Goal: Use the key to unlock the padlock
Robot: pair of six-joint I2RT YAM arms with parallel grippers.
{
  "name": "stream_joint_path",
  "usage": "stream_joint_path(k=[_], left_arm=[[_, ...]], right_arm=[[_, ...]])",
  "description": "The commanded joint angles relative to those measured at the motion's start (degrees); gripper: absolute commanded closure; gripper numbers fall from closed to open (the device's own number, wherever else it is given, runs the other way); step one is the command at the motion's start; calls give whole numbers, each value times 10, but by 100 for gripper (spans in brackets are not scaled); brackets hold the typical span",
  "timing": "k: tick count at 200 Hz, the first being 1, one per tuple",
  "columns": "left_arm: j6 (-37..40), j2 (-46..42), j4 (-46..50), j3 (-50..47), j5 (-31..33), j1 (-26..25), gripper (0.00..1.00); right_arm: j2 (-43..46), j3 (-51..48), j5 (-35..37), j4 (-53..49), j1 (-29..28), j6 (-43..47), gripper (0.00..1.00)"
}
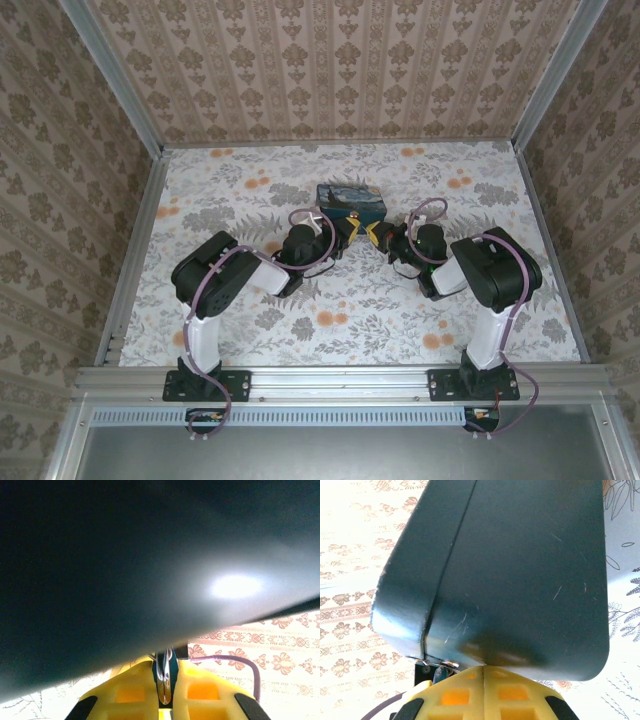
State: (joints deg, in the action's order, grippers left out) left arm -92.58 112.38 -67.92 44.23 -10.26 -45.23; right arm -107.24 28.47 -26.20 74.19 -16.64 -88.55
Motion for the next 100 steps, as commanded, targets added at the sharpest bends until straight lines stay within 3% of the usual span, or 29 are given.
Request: stream_joint_path(k=[1, 100], left_arm=[[-2, -38, -70, 3, -71, -20, 100], [19, -15, -70, -23, -61, -1, 100]], right_arm=[[26, -6, -26, -3, -2, 17, 100], [93, -13, -37, -86, 12, 66, 100]])
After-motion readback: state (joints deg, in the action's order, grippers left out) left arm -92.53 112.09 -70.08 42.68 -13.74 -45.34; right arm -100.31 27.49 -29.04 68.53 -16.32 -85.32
